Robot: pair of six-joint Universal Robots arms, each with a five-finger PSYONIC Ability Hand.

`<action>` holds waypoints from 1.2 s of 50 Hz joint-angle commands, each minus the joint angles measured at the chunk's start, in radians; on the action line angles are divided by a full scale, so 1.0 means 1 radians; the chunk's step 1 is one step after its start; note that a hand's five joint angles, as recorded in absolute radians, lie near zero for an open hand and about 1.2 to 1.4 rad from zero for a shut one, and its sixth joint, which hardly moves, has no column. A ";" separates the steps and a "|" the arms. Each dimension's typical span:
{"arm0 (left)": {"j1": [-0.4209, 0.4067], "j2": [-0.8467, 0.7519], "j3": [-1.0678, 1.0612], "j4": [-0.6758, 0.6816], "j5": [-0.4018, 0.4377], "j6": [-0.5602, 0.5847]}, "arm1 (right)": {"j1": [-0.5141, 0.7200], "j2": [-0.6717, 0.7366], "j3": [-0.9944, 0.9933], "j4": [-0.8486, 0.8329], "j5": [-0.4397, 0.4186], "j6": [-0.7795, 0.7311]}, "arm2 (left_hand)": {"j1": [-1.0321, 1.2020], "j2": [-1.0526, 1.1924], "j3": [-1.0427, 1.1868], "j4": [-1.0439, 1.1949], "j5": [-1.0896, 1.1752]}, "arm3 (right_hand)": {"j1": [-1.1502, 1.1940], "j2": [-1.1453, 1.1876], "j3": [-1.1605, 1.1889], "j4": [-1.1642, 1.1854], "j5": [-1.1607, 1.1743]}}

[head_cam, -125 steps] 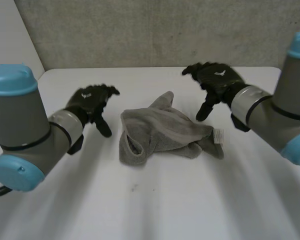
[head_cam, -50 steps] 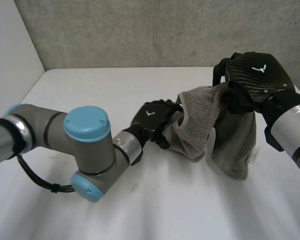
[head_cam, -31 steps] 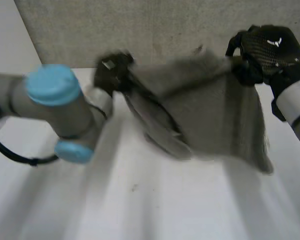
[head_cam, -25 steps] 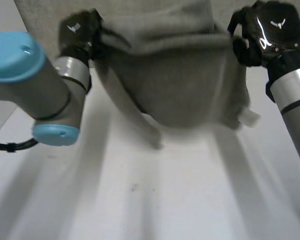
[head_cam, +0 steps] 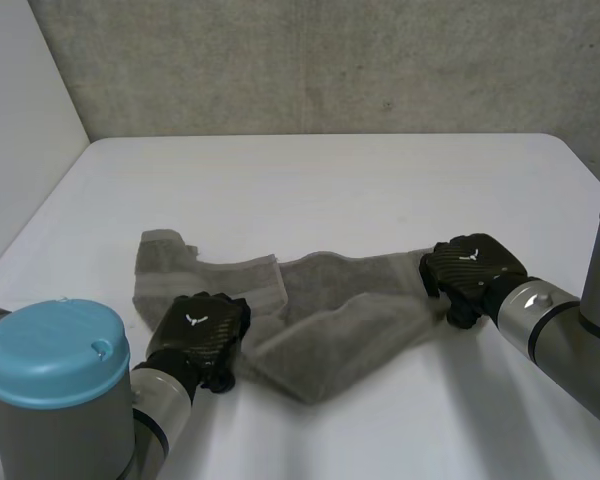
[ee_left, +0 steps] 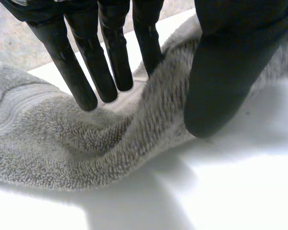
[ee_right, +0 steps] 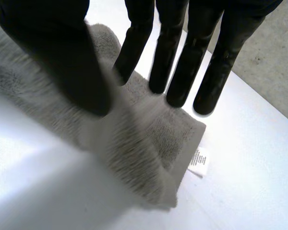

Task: Fold the towel.

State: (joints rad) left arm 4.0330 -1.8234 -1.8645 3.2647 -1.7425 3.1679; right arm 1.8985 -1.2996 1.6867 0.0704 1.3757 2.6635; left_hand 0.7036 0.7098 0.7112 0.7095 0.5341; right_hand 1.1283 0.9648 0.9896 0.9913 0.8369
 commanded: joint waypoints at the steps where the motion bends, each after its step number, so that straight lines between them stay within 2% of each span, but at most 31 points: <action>1: 0.006 0.024 0.057 -0.054 0.001 -0.002 | -0.007 -0.075 -0.012 -0.012 0.005 0.013 | -0.141 -0.147 -0.148 -0.147 -0.146 | -0.929 -0.765 -0.790 -0.792 -0.812; 9: 0.086 0.078 0.128 -0.049 0.011 0.010 | 0.025 -0.106 -0.116 -0.004 -0.021 0.042 | -0.196 -0.203 -0.204 -0.202 -0.202 | -0.905 -0.742 -0.767 -0.768 -0.789; 13: 0.145 0.064 0.192 -0.059 0.098 0.044 | 0.047 -0.060 -0.177 0.016 -0.063 0.049 | -0.194 -0.200 -0.201 -0.199 -0.199 | -0.876 -0.713 -0.737 -0.739 -0.759; 14: 0.146 0.064 0.192 -0.059 0.098 0.044 | 0.057 -0.031 -0.208 0.047 -0.093 0.046 | -0.194 -0.200 -0.201 -0.199 -0.199 | -0.853 -0.689 -0.714 -0.716 -0.736; 16: 0.164 0.036 0.214 -0.065 0.184 0.101 | 0.068 -0.003 -0.240 0.097 -0.121 0.044 | -0.179 -0.185 -0.187 -0.185 -0.184 | -0.835 -0.671 -0.696 -0.698 -0.718; 17: 0.164 0.036 0.214 -0.065 0.184 0.101 | 0.079 0.026 -0.278 0.150 -0.142 0.044 | -0.179 -0.185 -0.187 -0.185 -0.184 | -0.803 -0.639 -0.664 -0.666 -0.686; 19: 0.188 0.004 0.229 -0.083 0.277 0.193 | 0.086 0.066 -0.315 0.206 -0.156 0.042 | -0.179 -0.185 -0.187 -0.185 -0.184 | -0.764 -0.601 -0.626 -0.627 -0.648; 20: 0.188 0.004 0.229 -0.083 0.278 0.193 | 0.094 0.103 -0.341 0.253 -0.161 0.038 | -0.179 -0.185 -0.187 -0.185 -0.184 | -0.747 -0.584 -0.608 -0.610 -0.630; 21: 0.208 -0.014 0.235 -0.085 0.322 0.245 | 0.094 0.103 -0.341 0.253 -0.161 0.038 | -0.179 -0.185 -0.187 -0.185 -0.184 | -0.747 -0.583 -0.608 -0.610 -0.630; 22: 0.208 -0.014 0.235 -0.085 0.322 0.245 | 0.105 0.132 -0.360 0.288 -0.155 0.033 | -0.179 -0.185 -0.187 -0.185 -0.184 | -0.735 -0.572 -0.596 -0.598 -0.618; 24: 0.236 -0.072 0.261 -0.079 0.398 0.340 | 0.113 0.146 -0.364 0.312 -0.155 0.030 | -0.179 -0.185 -0.187 -0.185 -0.184 | -0.735 -0.572 -0.596 -0.598 -0.618; 25: 0.236 -0.073 0.261 -0.079 0.399 0.340 | 0.120 0.157 -0.363 0.312 -0.149 0.032 | -0.179 -0.185 -0.187 -0.185 -0.184 | -0.735 -0.572 -0.596 -0.598 -0.618; 27: 0.241 -0.141 0.315 -0.088 0.455 0.409 | 0.129 0.163 -0.358 0.302 -0.141 0.036 | -0.176 -0.182 -0.184 -0.182 -0.181 | -0.735 -0.572 -0.596 -0.598 -0.618; 32: 0.247 -0.232 0.393 -0.114 0.530 0.443 | 0.183 0.195 -0.326 0.235 -0.087 0.039 | -0.173 -0.179 -0.181 -0.179 -0.178 | -0.735 -0.572 -0.596 -0.598 -0.618; 37: 0.248 -0.290 0.456 -0.148 0.599 0.445 | 0.229 0.235 -0.285 0.129 0.023 0.021 | -0.173 -0.179 -0.181 -0.179 -0.178 | -0.723 -0.560 -0.585 -0.586 -0.607; 40: 0.250 -0.313 0.481 -0.155 0.639 0.446 | 0.237 0.252 -0.285 0.111 0.043 0.013 | -0.173 -0.179 -0.181 -0.179 -0.178 | -0.685 -0.522 -0.546 -0.548 -0.568; 42: 0.250 -0.321 0.487 -0.154 0.656 0.446 | 0.244 0.279 -0.285 0.105 0.071 -0.014 | -0.173 -0.179 -0.181 -0.179 -0.178 | -0.533 -0.370 -0.395 -0.396 -0.417; 43: 0.250 -0.327 0.488 -0.151 0.673 0.448 | 0.244 0.279 -0.285 0.105 0.071 -0.014 | -0.173 -0.179 -0.181 -0.179 -0.178 | -0.532 -0.369 -0.394 -0.395 -0.416; 45: 0.250 -0.332 0.490 -0.151 0.688 0.451 | 0.244 0.292 -0.280 0.105 0.086 -0.037 | -0.173 -0.179 -0.181 -0.179 -0.178 | -0.168 -0.004 -0.029 -0.031 -0.051; 46: 0.250 -0.336 0.492 -0.151 0.704 0.454 | 0.244 0.292 -0.280 0.105 0.086 -0.037 | -0.173 -0.179 -0.181 -0.179 -0.178 | -0.166 -0.002 -0.027 -0.029 -0.049; 48: 0.250 -0.340 0.492 -0.151 0.716 0.461 | 0.244 0.296 -0.277 0.103 0.088 -0.046 | -0.173 -0.179 -0.181 -0.179 -0.178 | 0.063 0.226 0.201 0.200 0.179; 51: 0.250 -0.346 0.492 -0.152 0.733 0.486 | 0.241 0.296 -0.275 0.106 0.088 -0.046 | -0.173 -0.179 -0.181 -0.179 -0.178 | 0.137 0.300 0.276 0.274 0.254; 53: 0.250 -0.346 0.492 -0.154 0.735 0.497 | 0.234 0.281 -0.271 0.109 0.088 -0.046 | -0.173 -0.179 -0.181 -0.179 -0.178 | 0.267 0.431 0.406 0.404 0.384; 60: 0.250 -0.346 0.495 -0.149 0.735 0.517 | 0.231 0.246 -0.257 0.109 0.085 -0.043 | -0.173 -0.179 -0.181 -0.179 -0.178 | 0.268 0.431 0.407 0.405 0.385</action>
State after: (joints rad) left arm 4.2829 -2.1698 -1.3713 3.1115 -1.0063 3.6679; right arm 2.1343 -1.0183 1.4166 0.1776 1.4647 2.6151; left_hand 0.4638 0.4603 0.4624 0.4615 0.2854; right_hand 1.3532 1.1852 1.1886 1.1898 1.0006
